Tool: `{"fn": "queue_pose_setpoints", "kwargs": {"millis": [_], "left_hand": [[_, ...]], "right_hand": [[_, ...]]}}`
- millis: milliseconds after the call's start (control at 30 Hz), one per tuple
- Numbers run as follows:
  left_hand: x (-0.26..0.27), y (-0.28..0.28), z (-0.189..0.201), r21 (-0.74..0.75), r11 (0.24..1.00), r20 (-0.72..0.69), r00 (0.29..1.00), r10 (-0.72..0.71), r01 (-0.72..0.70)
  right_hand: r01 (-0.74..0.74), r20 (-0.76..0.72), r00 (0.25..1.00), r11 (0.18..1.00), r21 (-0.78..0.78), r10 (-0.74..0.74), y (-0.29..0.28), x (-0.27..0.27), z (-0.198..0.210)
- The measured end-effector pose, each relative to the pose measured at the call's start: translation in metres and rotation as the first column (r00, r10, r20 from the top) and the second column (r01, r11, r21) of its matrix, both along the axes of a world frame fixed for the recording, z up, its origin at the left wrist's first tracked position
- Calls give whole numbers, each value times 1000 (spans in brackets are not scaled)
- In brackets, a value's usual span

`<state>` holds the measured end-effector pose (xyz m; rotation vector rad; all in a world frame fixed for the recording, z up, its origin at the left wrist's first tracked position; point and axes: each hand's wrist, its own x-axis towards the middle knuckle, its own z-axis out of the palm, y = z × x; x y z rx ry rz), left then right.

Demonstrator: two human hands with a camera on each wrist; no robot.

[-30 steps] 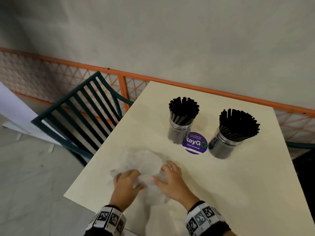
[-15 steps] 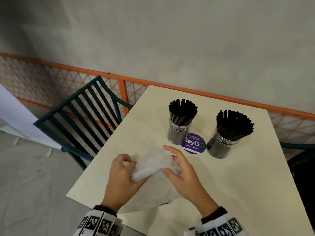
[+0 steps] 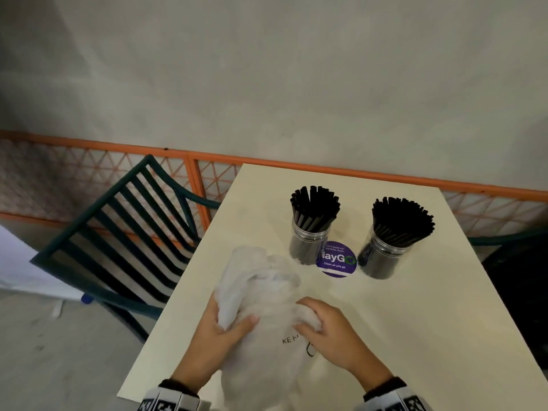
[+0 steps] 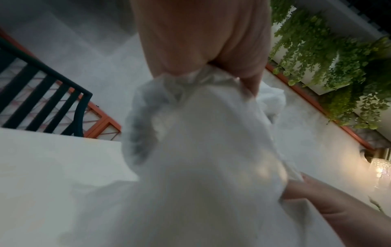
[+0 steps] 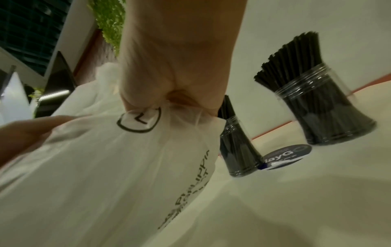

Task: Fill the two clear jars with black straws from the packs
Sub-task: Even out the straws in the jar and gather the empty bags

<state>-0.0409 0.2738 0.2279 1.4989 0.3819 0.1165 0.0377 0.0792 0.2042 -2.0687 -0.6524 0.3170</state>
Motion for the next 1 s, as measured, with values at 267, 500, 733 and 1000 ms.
{"fn": "queue_pose_setpoints", "kwargs": {"millis": [267, 500, 733, 1000], "left_hand": [[9, 20, -4, 61, 969, 19, 970, -241, 239], [26, -26, -6, 93, 754, -11, 758, -652, 650], [22, -58, -16, 214, 572, 3, 585, -811, 792], [-3, -134, -29, 374, 354, -50, 399, -915, 857]], "right_hand": [[406, -118, 912, 903, 141, -392, 2, -4, 6], [600, -489, 769, 730, 328, -413, 33, -29, 14], [628, -630, 720, 658, 415, -290, -31, -89, 18], [847, -827, 444, 463, 261, -346, -89, -173, 32]]}}
